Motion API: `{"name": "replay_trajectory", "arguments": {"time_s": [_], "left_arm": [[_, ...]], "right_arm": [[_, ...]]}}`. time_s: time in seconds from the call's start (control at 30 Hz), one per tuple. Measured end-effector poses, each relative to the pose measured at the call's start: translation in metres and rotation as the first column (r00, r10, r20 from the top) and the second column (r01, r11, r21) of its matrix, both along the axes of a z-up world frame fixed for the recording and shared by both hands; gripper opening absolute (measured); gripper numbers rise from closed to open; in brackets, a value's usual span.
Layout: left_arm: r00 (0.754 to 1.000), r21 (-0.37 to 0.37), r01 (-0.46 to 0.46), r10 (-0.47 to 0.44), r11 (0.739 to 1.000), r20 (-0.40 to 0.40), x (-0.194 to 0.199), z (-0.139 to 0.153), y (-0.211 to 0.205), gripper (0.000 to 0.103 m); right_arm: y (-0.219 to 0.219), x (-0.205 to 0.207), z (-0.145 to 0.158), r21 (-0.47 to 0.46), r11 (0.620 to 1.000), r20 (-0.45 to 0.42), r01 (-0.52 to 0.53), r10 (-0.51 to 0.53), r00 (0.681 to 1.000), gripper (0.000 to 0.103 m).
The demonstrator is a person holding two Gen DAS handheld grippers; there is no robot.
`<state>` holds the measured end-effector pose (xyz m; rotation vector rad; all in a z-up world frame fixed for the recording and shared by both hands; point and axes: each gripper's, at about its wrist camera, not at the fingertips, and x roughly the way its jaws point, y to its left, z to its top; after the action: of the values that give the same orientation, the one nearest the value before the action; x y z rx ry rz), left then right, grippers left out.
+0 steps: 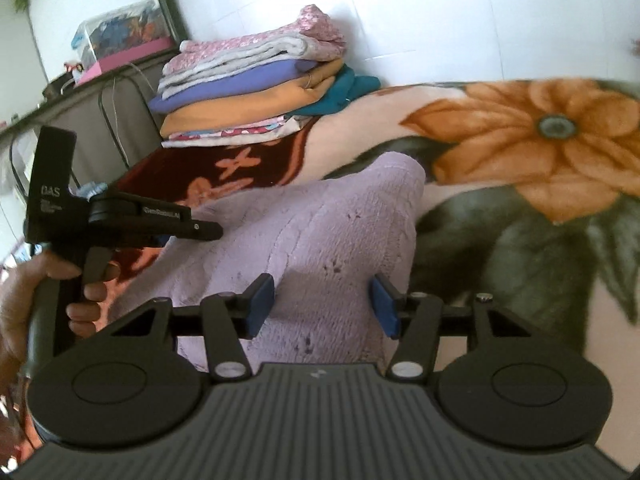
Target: Fold small clothes
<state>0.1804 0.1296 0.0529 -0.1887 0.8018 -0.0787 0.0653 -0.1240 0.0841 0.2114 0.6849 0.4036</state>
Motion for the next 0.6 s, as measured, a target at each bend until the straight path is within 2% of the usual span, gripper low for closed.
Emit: {"name": "replay_trajectory", "arguments": {"time_s": [0.03, 0.17, 0.23, 0.27, 0.33, 0.43, 0.53, 0.6], "left_arm": [[1.0, -0.008, -0.008, 0.008, 1.0, 0.004, -0.003, 0.0, 0.002, 0.046], [1.0, -0.041, 0.024, -0.024, 0.999, -0.011, -0.015, 0.004, 0.005, 0.053], [0.999, -0.07, 0.036, -0.039, 0.997, -0.036, -0.023, 0.005, 0.009, 0.071], [0.997, -0.089, 0.045, -0.049, 0.995, -0.051, -0.027, 0.004, 0.011, 0.073], [0.995, -0.125, 0.061, -0.07, 0.99, -0.075, -0.037, 0.0, 0.013, 0.073], [0.993, -0.205, 0.038, -0.061, 0.978, -0.106, -0.047, -0.007, 0.021, 0.074], [0.987, -0.332, 0.016, -0.067, 0.943, -0.143, -0.05, -0.017, 0.028, 0.074], [0.984, -0.39, 0.01, -0.078, 0.921, -0.158, -0.047, -0.024, 0.028, 0.074]], "right_arm": [[-0.001, 0.0, 0.0, 0.001, 1.0, -0.003, 0.001, -0.001, 1.0, 0.063], [-0.01, 0.001, 0.0, 0.038, 0.999, -0.024, 0.008, -0.007, 1.0, 0.064], [-0.018, 0.003, 0.0, 0.084, 0.996, -0.04, 0.026, -0.023, 0.999, 0.073], [-0.025, 0.005, -0.001, 0.122, 0.991, -0.056, 0.046, -0.039, 0.998, 0.076], [-0.038, 0.009, -0.006, 0.195, 0.976, -0.103, 0.095, -0.076, 0.992, 0.082], [-0.053, 0.019, -0.02, 0.272, 0.953, -0.192, 0.131, -0.08, 0.978, 0.082], [-0.059, 0.033, -0.04, 0.37, 0.919, -0.291, 0.14, -0.029, 0.956, 0.083], [-0.056, 0.042, -0.049, 0.417, 0.899, -0.32, 0.134, 0.007, 0.947, 0.083]]}}
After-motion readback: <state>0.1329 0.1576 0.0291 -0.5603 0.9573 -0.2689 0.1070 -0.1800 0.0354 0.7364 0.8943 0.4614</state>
